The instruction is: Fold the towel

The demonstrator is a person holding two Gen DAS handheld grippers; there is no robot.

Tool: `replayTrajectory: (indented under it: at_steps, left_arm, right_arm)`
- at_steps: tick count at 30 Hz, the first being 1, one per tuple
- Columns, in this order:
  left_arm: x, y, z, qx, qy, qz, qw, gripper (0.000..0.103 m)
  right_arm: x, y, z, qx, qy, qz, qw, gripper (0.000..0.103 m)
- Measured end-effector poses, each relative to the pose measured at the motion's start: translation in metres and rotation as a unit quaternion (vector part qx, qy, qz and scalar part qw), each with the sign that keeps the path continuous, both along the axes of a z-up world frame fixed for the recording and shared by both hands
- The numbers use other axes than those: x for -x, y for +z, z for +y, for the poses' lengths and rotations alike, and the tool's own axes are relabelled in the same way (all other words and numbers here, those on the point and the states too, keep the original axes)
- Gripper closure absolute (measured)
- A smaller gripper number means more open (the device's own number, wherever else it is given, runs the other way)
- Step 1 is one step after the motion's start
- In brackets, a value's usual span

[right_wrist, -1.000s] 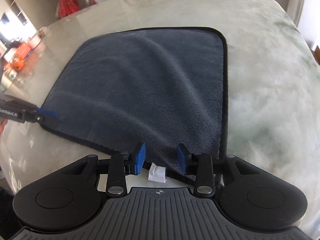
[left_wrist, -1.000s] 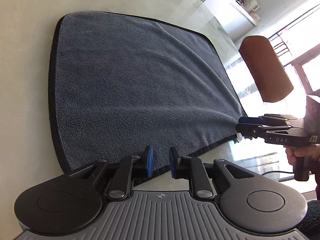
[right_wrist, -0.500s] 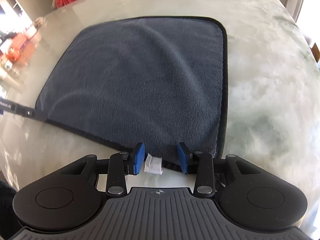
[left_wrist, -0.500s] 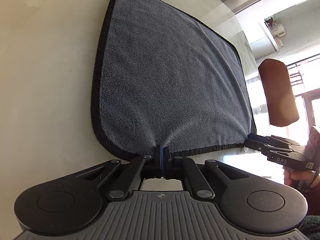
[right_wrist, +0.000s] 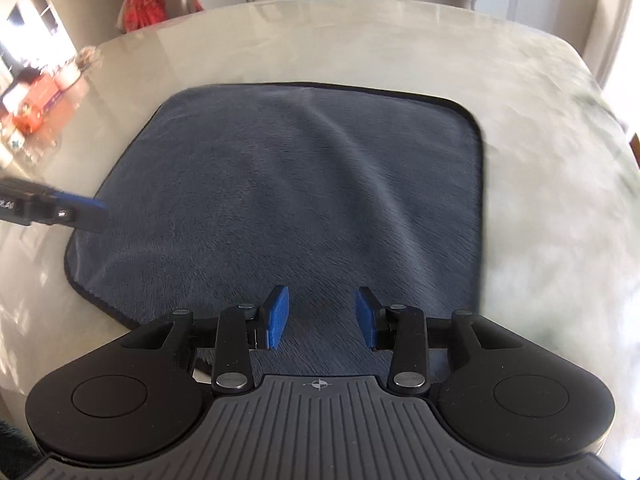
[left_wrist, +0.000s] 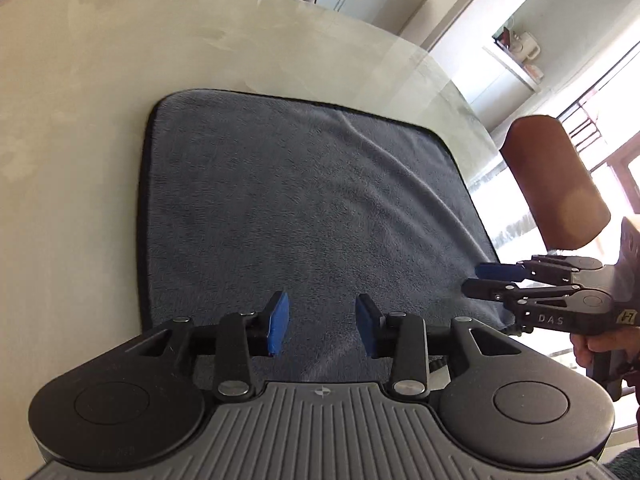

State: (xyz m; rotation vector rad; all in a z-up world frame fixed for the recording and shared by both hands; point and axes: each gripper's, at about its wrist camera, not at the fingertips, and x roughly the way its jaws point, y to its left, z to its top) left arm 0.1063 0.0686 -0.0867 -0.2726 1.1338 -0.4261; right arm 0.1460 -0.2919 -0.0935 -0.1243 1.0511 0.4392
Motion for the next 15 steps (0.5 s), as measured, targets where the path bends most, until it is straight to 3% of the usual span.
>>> replayTrajectory:
  at_steps: [4,12,15]
  left_arm:
    - [0.006,-0.006,-0.008,-0.017,-0.014,0.008,0.9997,0.064]
    - [0.023,-0.006,0.003,-0.039,-0.022,0.037,0.9983,0.065]
    - [0.02,-0.003,-0.004,-0.046,-0.019,0.018,0.9986,0.063]
  right_arm:
    - [0.013,-0.003,0.005,0.042,0.037,-0.013,0.998,0.058]
    - [0.025,0.0,-0.023,0.058,0.012,0.026,0.998,0.055]
    - [0.016,0.005,-0.016,0.037,-0.014,-0.014,0.999,0.055]
